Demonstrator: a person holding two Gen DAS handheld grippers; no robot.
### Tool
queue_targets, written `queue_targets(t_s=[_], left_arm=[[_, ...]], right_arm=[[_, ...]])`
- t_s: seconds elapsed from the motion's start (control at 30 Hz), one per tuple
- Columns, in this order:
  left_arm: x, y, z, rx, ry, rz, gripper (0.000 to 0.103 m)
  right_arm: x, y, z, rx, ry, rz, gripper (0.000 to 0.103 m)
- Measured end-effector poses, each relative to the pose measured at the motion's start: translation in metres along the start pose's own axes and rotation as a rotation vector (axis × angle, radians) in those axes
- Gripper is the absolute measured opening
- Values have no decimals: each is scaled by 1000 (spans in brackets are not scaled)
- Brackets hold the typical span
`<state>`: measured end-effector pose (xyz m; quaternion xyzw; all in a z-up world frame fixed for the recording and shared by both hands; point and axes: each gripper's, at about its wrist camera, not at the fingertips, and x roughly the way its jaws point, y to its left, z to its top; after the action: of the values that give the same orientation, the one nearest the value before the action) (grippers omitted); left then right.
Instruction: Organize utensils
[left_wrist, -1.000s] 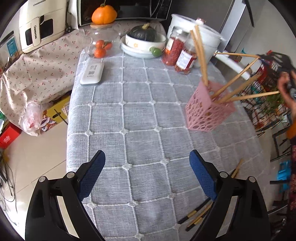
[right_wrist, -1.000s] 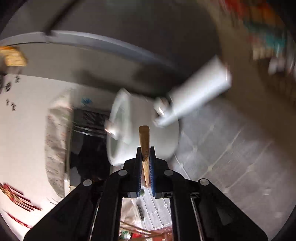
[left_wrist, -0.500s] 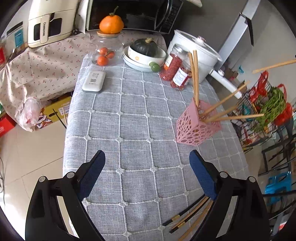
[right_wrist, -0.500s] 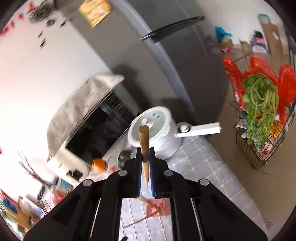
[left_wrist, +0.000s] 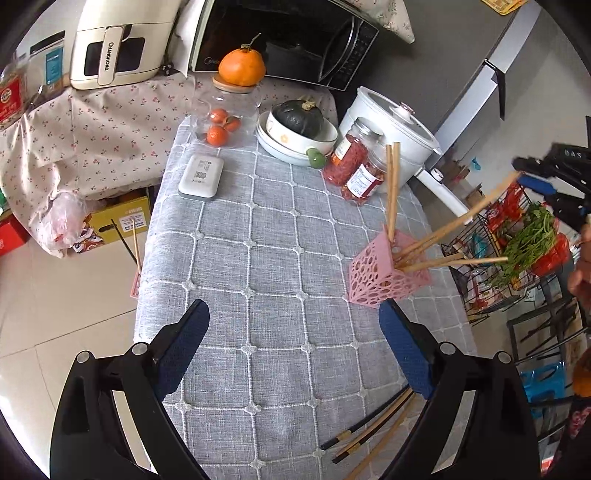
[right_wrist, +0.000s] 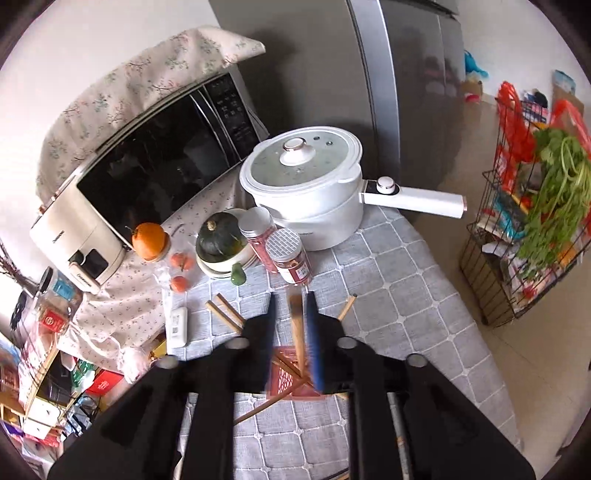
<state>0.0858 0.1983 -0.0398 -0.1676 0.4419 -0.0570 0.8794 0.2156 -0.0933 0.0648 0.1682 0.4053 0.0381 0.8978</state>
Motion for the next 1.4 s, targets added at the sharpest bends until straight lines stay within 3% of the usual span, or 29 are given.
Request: queue_targets(t_s=[0.1, 0.23, 0.37, 0.5, 0.57, 0.6, 0.67, 0.73, 0.9, 0.93, 1.0, 1.07, 1.23, 1.4], left_arm=[[-1, -4, -2, 19, 7, -10, 91], [12, -19, -13, 76, 55, 3, 93], [24, -40, -26, 161, 94, 12, 93], [37, -65, -43, 262, 123, 17, 93], [45, -71, -50, 286, 140, 40, 93], [49, -72, -53, 288, 148, 53, 93], [53, -74, -54, 278, 154, 55, 93], [53, -77, -53, 278, 145, 52, 93], [59, -82, -56, 311, 155, 55, 93], [61, -82, -58, 321, 162, 63, 93], [67, -81, -59, 340, 175, 74, 93], [70, -78, -58, 343, 182, 80, 93], [80, -65, -51, 330, 194, 106, 93], [90, -54, -43, 305, 212, 117, 93]], right_arm=[[-22, -8, -9, 35, -71, 41, 64], [-61, -39, -41, 139, -201, 135, 86], [-84, -97, -104, 293, -294, 209, 91], [-78, -155, -162, 376, -320, 98, 92], [-62, -183, -177, 429, -265, 55, 92], [-43, -203, -181, 499, -174, 77, 92], [-4, -232, -180, 663, 19, 202, 92], [32, -249, -170, 786, 126, 343, 92], [134, -249, -125, 892, 306, 599, 92], [153, -246, -118, 917, 319, 615, 92], [181, -234, -101, 907, 334, 604, 92], [212, -215, -68, 811, 332, 516, 89], [264, -174, 0, 537, 353, 271, 53], [304, -144, 26, 392, 413, 76, 52]])
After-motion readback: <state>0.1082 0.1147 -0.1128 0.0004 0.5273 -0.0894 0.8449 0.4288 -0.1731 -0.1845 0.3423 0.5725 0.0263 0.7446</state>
